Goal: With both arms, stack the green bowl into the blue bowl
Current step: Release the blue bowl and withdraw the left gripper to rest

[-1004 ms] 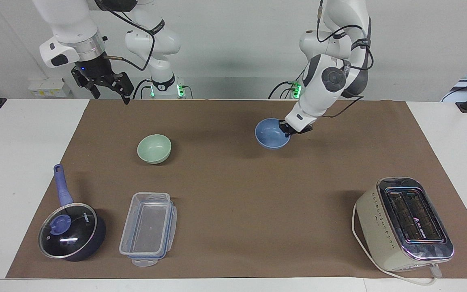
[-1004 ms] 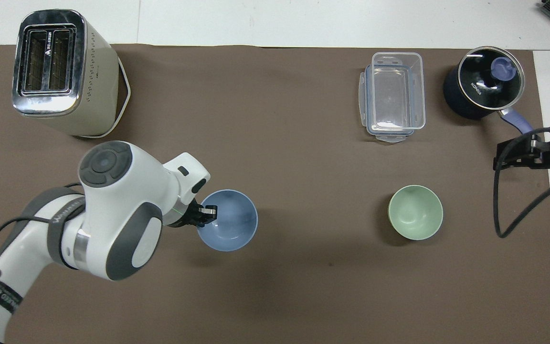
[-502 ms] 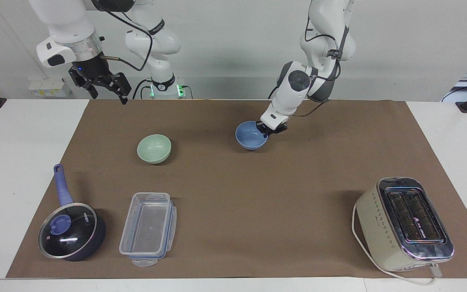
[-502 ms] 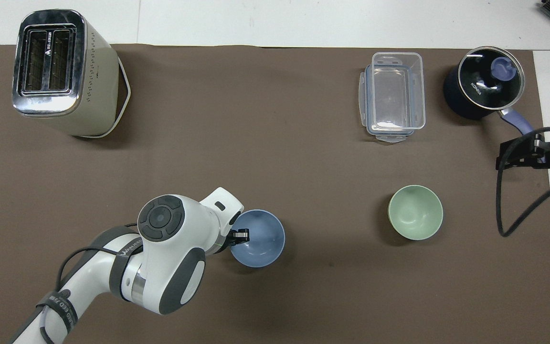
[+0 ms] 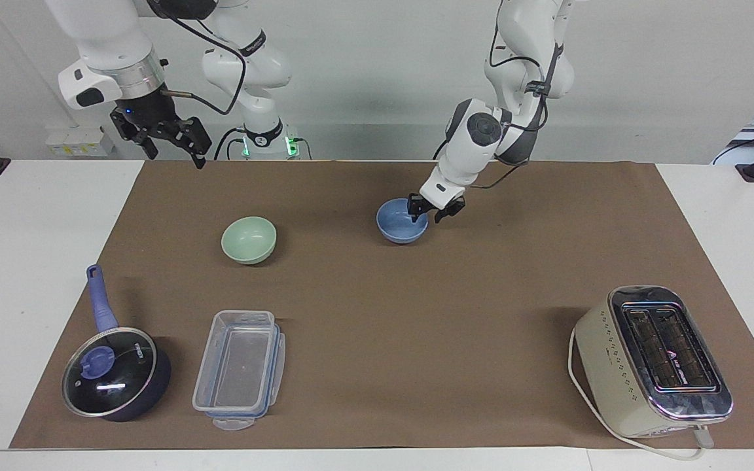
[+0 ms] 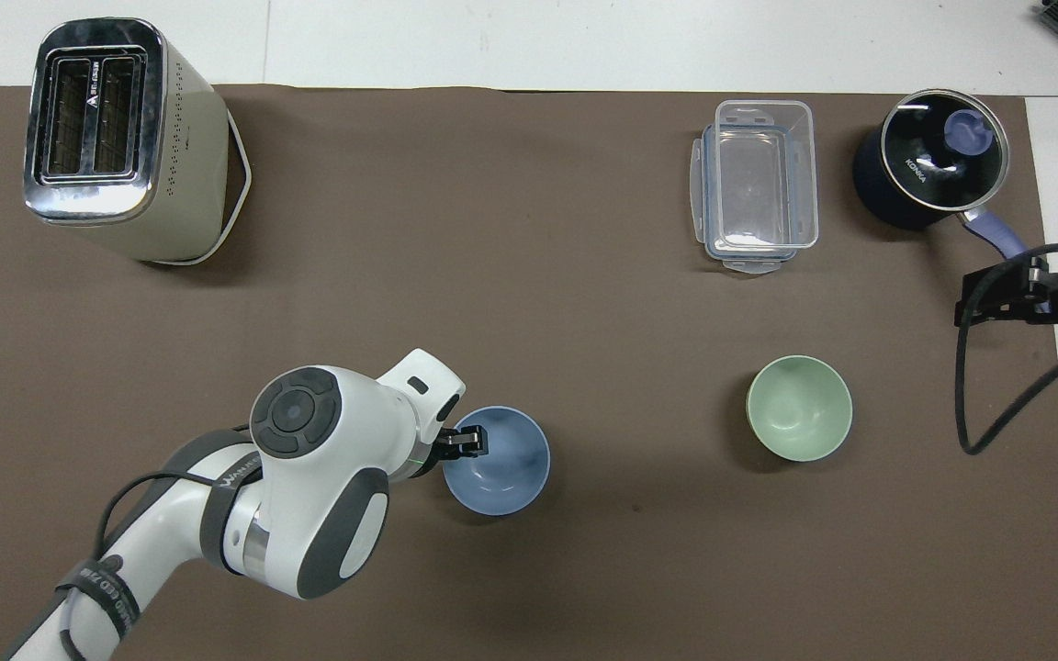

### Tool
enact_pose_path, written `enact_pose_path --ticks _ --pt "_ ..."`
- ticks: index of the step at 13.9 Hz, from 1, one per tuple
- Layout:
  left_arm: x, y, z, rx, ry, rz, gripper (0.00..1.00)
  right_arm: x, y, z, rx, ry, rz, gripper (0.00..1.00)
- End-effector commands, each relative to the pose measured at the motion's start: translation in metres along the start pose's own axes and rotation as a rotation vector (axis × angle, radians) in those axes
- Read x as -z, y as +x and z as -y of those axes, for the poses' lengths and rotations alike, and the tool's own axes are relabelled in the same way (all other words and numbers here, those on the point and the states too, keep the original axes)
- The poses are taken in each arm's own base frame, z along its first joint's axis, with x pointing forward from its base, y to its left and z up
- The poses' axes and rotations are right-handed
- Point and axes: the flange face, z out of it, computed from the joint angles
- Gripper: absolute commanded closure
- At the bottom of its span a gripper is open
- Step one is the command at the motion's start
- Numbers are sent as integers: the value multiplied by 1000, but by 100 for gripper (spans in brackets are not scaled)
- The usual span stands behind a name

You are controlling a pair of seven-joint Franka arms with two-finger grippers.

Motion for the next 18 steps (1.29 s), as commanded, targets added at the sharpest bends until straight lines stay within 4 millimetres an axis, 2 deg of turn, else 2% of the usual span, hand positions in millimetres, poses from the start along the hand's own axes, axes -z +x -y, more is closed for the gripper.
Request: enact_pose_path --ticks 1,2,5,9,10,13,15,18 --pt "52 29 23 24 19 -17 0 0 -4 -4 -9 21 -8 0" --pt "66 37 28 19 35 -31 0 0 -4 -4 -9 21 -8 0" --pt "107 66 59 35 51 -85 0 -1 -3 -4 -3 21 -8 0" --pt "178 102 119 29 52 -114 0 0 -4 -4 34 21 -10 0" --pt "193 107 131 30 79 -138 0 -2 -4 -4 36 21 -7 0" --pt "227 111 142 -21 204 -187 0 -4 -7 -5 37 23 -16 0" --pt "252 117 169 -57 213 -178 0 -8 -10 -5 61 28 -46 0" --pt "270 118 193 -73 216 -158 0 -29 -8 -17 74 25 -22 0"
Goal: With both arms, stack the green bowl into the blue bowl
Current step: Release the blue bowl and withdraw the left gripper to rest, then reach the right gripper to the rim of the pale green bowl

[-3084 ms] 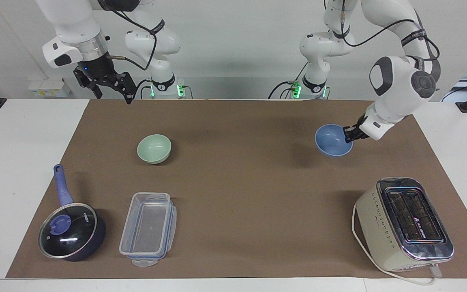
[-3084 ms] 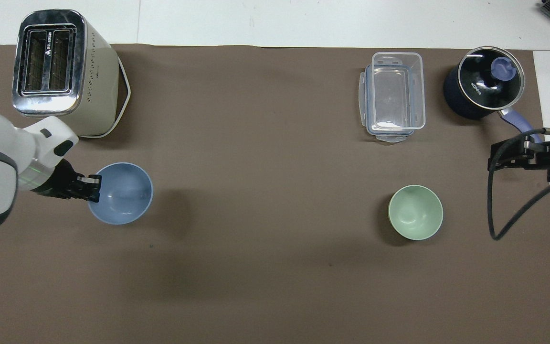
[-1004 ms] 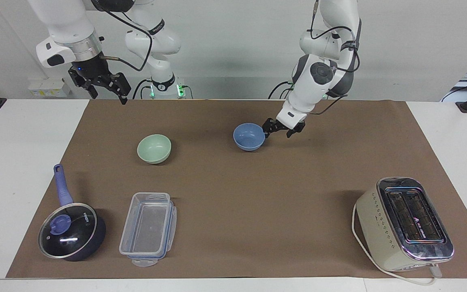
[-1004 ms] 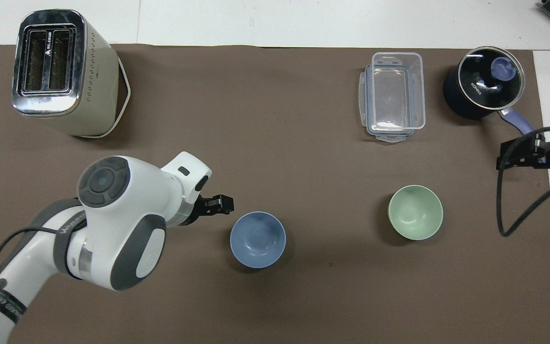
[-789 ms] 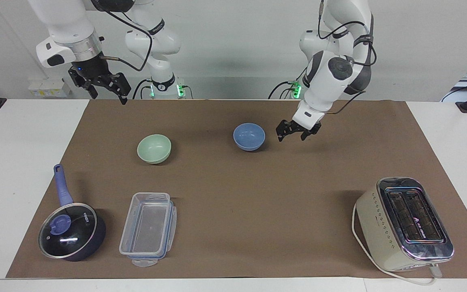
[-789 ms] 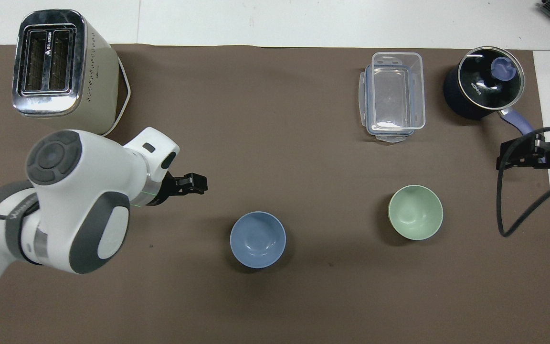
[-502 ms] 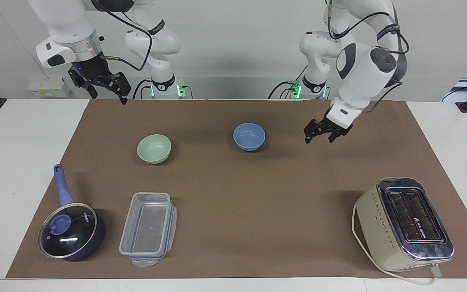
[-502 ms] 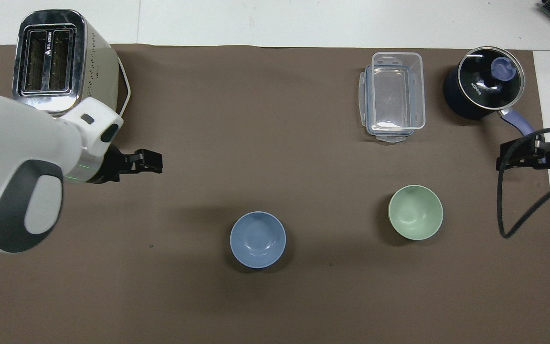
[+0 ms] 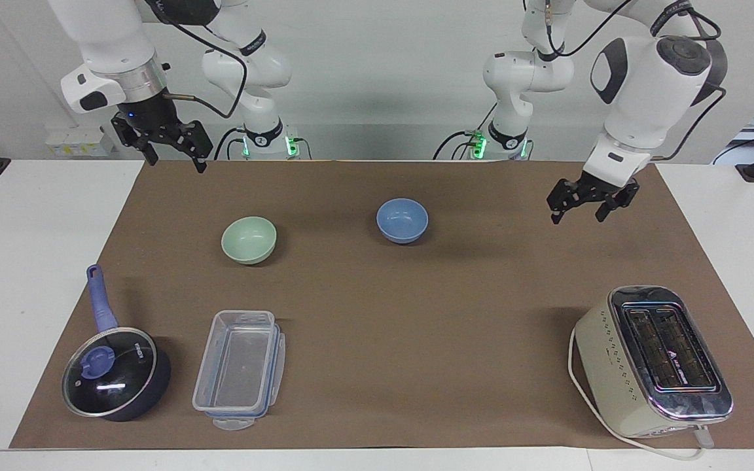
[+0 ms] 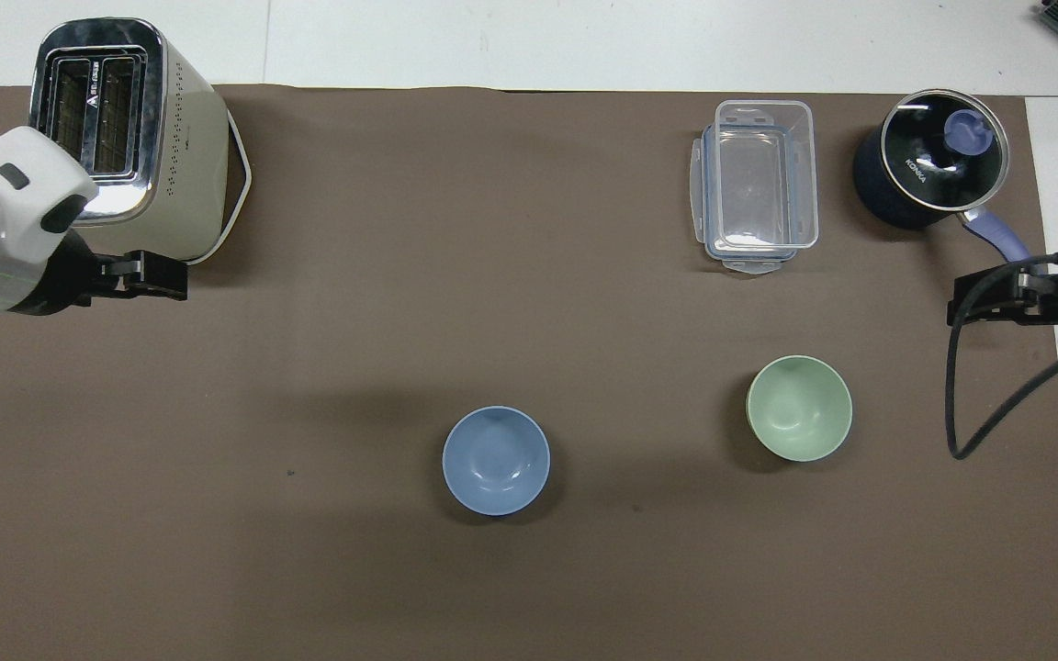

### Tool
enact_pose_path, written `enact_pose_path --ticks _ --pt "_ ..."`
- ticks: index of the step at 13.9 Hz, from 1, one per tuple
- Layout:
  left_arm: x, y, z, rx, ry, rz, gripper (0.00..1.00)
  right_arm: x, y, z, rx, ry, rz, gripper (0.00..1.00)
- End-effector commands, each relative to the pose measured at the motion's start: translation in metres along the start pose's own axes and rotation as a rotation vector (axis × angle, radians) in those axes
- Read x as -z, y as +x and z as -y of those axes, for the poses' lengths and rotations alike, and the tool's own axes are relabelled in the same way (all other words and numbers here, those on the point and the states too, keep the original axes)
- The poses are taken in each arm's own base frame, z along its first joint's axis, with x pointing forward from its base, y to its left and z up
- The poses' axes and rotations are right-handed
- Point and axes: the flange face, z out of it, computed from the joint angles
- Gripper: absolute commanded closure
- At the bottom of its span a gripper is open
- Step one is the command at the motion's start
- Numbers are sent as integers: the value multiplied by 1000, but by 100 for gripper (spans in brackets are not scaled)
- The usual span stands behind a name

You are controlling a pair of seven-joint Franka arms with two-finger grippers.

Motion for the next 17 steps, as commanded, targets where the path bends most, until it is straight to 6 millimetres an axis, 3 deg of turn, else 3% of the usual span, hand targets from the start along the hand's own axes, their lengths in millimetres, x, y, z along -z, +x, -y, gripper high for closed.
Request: enact_pose_path --ticks 1,3,6,8,12,15,17 --pt "16 4 18 -9 20 37 0 -21 -7 -15 38 37 6 0" --pt "31 4 21 -8 23 47 0 -35 -8 -20 45 53 3 0" --pt "45 4 20 -26 16 75 0 -74 -10 -21 81 54 -7 0" --pt "50 15 19 -29 22 100 0 -102 -12 -21 81 67 -11 0" --pt "51 16 19 -32 22 97 0 -163 -21 -31 117 101 5 0" --pt "51 14 15 -31 16 89 0 -217 -28 -49 156 143 -48 0" --pt "52 13 18 -24 15 91 0 -239 -34 -50 155 140 -59 0"
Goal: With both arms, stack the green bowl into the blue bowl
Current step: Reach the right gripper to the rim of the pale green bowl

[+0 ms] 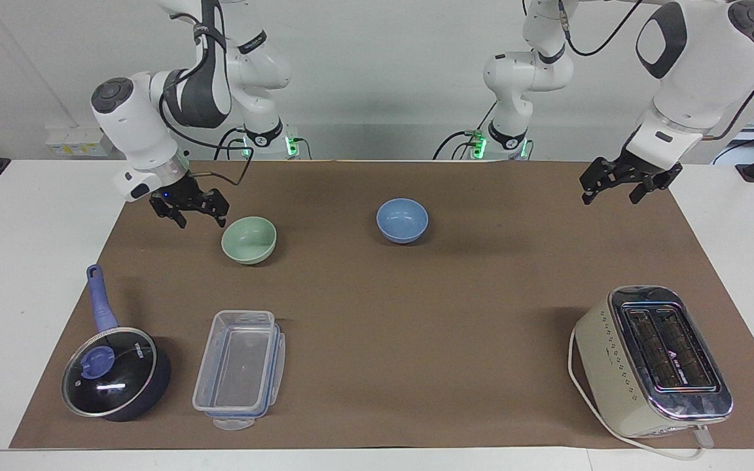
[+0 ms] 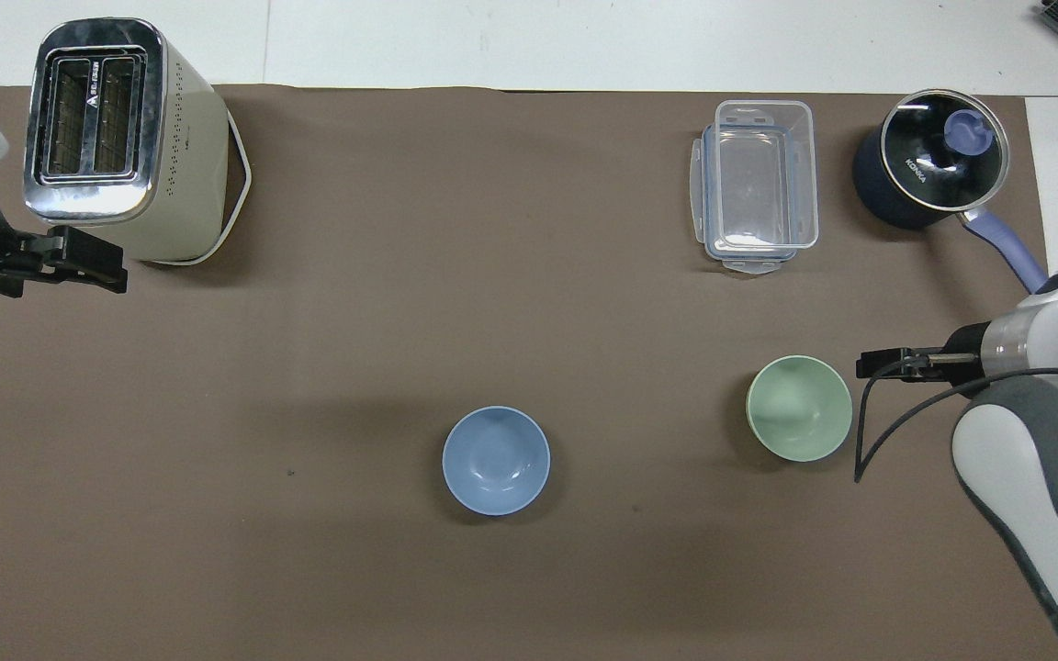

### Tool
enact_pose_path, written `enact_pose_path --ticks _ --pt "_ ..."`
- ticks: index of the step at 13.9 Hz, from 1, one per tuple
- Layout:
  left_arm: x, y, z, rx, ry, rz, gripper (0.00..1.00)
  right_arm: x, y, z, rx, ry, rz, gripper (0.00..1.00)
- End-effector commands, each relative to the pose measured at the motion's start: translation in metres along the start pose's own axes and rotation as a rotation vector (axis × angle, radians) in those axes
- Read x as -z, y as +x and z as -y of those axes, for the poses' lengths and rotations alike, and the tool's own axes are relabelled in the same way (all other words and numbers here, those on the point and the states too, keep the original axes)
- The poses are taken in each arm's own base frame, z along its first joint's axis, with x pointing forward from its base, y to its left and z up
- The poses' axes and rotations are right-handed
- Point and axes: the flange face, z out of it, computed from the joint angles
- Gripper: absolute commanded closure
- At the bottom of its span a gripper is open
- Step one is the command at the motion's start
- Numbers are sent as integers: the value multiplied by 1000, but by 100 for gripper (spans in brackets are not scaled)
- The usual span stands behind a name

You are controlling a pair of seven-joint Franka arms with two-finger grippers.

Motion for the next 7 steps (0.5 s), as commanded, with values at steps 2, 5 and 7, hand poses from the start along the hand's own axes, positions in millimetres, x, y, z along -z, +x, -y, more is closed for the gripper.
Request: enact_pose_path --ticks 2,5,7 --pt "6 -1 7 3 12 7 0 -36 -17 -2 38 16 -6 0" --pt "6 -1 9 8 12 7 0 -70 -17 -10 79 8 -16 0" --pt "6 -1 9 8 12 7 0 -86 -21 -11 104 14 17 0"
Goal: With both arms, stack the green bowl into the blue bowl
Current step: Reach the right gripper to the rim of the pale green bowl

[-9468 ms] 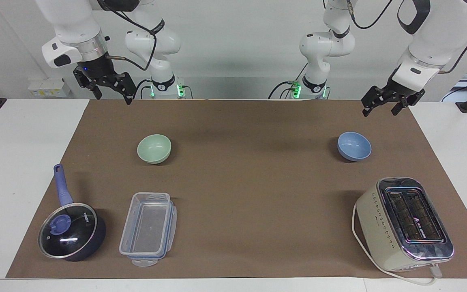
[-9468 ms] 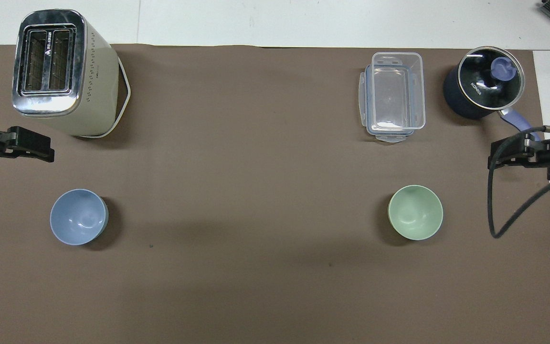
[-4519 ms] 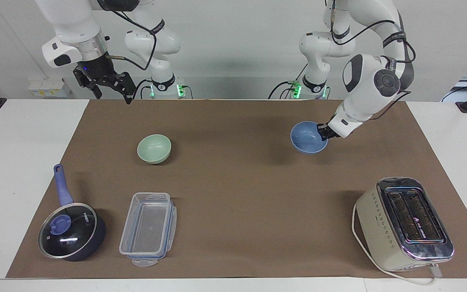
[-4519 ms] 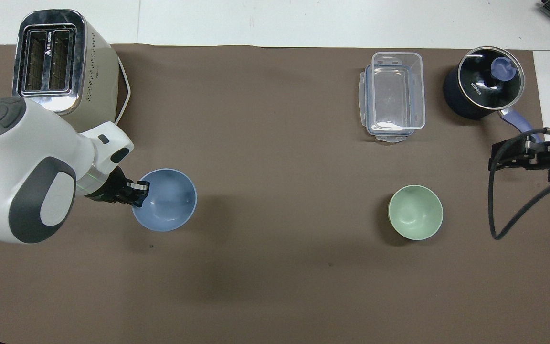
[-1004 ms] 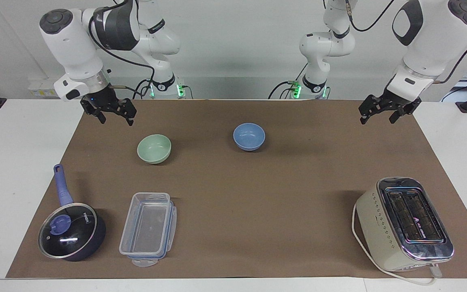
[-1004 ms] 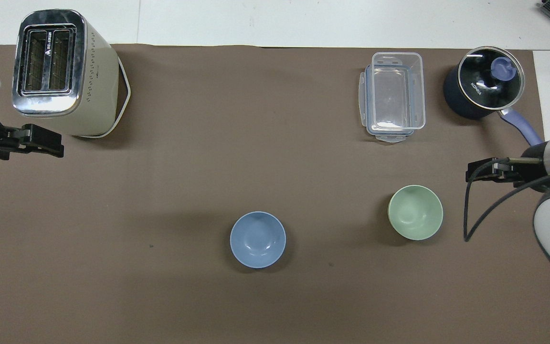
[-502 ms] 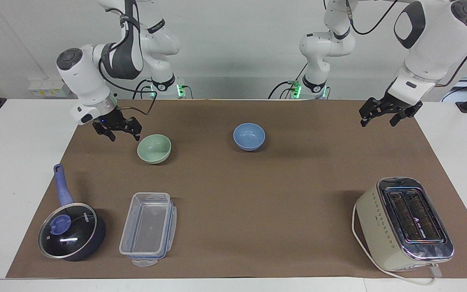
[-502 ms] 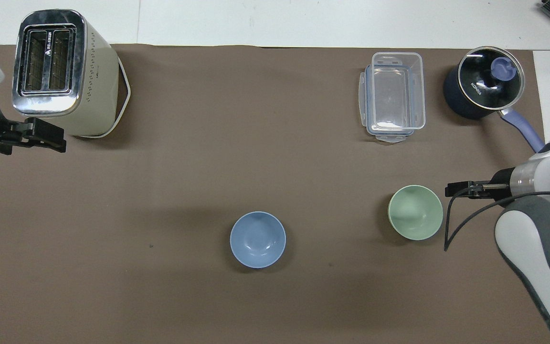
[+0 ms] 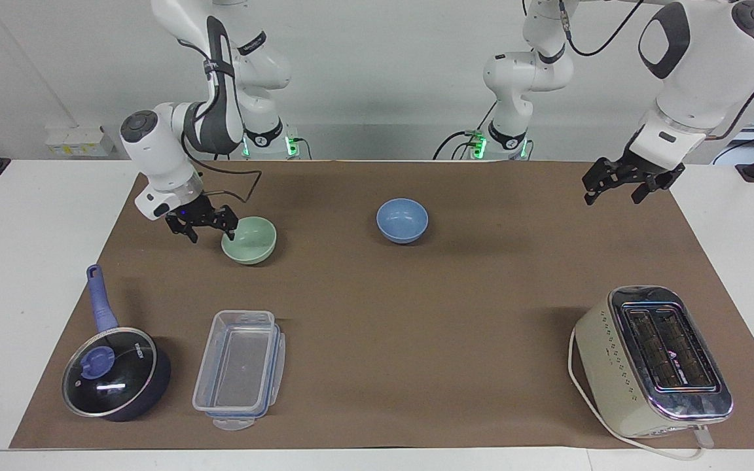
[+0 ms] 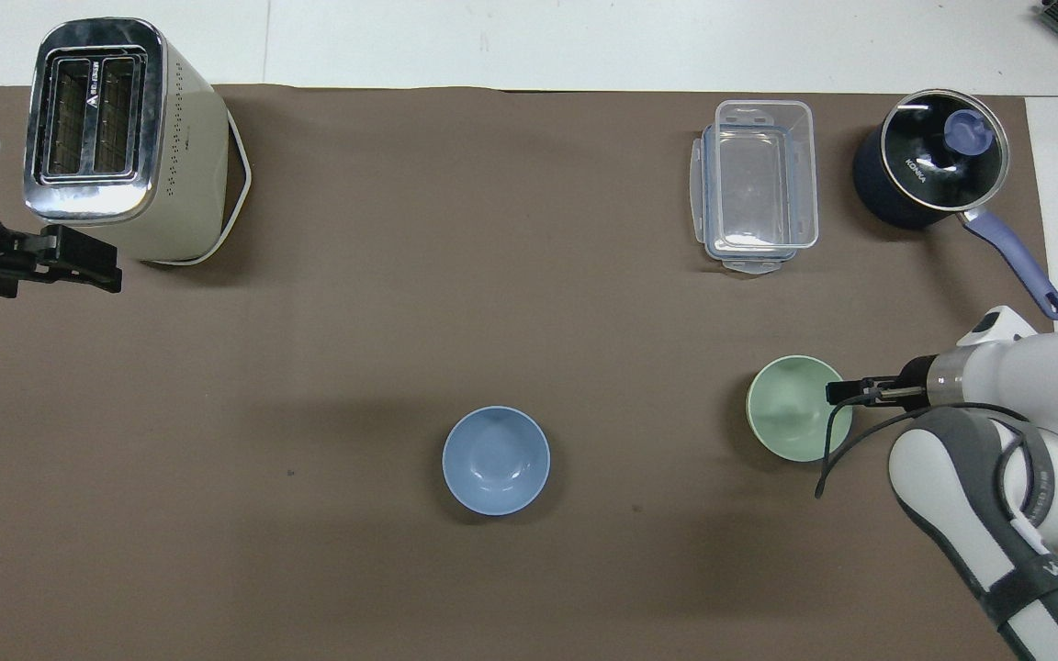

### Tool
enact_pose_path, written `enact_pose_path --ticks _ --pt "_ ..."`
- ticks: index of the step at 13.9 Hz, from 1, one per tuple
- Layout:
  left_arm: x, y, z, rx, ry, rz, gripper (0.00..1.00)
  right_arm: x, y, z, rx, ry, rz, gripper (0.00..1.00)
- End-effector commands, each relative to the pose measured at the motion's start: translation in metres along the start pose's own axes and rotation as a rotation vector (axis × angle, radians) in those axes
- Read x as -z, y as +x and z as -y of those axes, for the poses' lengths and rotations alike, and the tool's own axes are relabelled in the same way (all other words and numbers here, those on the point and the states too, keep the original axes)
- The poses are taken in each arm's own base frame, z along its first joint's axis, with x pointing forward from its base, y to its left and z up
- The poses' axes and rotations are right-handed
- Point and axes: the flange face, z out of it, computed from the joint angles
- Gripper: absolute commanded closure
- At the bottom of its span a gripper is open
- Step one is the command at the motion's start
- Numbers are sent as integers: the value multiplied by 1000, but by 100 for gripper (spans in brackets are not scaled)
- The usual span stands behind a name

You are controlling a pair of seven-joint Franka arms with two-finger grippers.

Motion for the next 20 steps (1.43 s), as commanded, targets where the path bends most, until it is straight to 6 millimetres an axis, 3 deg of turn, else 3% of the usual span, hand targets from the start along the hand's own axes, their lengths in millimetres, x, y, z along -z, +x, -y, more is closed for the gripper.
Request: enact_pose_path --ticks 1,4,7,8,9,10,14,18,20 --pt "6 -1 4 -1 12 7 0 -16 -5 -3 32 44 8 0" --pt "6 -1 4 -1 12 7 0 -19 -7 -4 114 65 12 10" --pt "6 -1 4 -1 12 7 0 -19 -8 -8 171 70 15 37" --pt "6 -1 4 -1 12 7 0 -18 -6 -11 172 74 13 71" --pt "6 -1 4 -1 12 7 0 -18 -6 -10 162 93 20 96" --pt "6 -1 4 -1 12 7 0 -18 -5 -8 154 110 30 100" --pt "6 -1 4 -1 12 7 0 -1 6 -5 165 130 42 100" --pt "5 -1 4 -1 12 8 0 41 6 24 215 143 51 100" --pt "6 -1 4 -1 12 7 0 54 4 62 239 146 50 100"
